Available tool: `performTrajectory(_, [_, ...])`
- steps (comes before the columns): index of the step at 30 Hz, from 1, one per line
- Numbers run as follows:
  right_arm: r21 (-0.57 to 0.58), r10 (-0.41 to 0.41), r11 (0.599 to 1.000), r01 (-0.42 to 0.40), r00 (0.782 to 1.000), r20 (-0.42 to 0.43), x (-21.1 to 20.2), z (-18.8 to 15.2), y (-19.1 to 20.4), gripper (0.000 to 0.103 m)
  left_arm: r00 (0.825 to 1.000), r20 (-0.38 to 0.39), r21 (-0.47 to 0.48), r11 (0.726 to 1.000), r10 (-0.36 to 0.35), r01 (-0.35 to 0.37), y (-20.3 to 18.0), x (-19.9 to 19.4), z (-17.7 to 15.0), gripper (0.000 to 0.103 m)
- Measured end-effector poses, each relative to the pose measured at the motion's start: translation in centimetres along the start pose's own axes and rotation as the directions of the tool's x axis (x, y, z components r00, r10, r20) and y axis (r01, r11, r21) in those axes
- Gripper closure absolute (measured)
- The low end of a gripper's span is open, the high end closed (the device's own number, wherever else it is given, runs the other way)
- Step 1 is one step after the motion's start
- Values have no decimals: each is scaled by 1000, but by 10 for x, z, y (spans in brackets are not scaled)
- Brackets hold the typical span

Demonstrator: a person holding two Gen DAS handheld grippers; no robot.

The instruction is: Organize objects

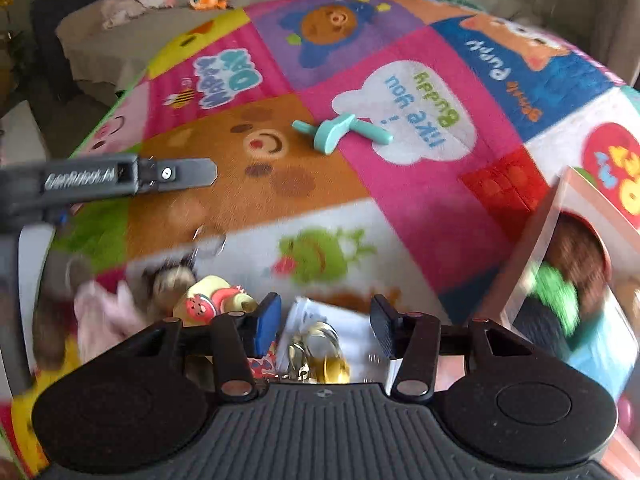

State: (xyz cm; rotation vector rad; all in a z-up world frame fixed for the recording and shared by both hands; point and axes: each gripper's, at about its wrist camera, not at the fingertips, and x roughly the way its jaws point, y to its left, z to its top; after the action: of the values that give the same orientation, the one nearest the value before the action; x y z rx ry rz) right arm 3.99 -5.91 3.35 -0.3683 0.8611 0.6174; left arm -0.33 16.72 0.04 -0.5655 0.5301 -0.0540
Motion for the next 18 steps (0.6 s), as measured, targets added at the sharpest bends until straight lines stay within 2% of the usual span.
performTrajectory(2, [0, -21, 1000, 21, 999, 39, -15, -20, -4, 48, 1000, -23, 33, 999, -4, 5, -7, -8, -3, 62])
performTrajectory(4, [-21, -52, 998, 54, 994, 94, -34, -43, -5, 36, 999, -36, 72, 997, -14, 16, -14, -20, -4, 62])
performTrajectory(5, [-30, -63, 997, 67, 992, 113, -43, -54, -5, 26, 999, -41, 100, 995, -17, 21, -19, -26, -5, 62])
performTrajectory(6, [-37, -74, 996, 80, 989, 125, -50, -64, -7, 23, 999, -48, 131, 991, -18, 25, -24, -33, -7, 62])
performTrajectory(8, [-51, -112, 991, 120, 984, 135, -59, -84, -10, 23, 997, -66, 215, 976, -27, 40, -35, -47, -11, 62])
performTrajectory(11, [-16, -186, 982, 190, 973, 140, -66, -108, -20, 23, 989, -141, 342, 936, -36, 83, -54, -64, -24, 62])
performTrajectory(14, [90, -185, 981, 174, 972, 143, -71, -126, -39, 22, 975, -215, 416, 899, -48, 136, -69, -81, -40, 62])
performTrajectory(18, [216, -205, 962, 166, 964, 170, -74, -145, -57, 16, 957, -287, 487, 853, -48, 189, -82, -98, -53, 62])
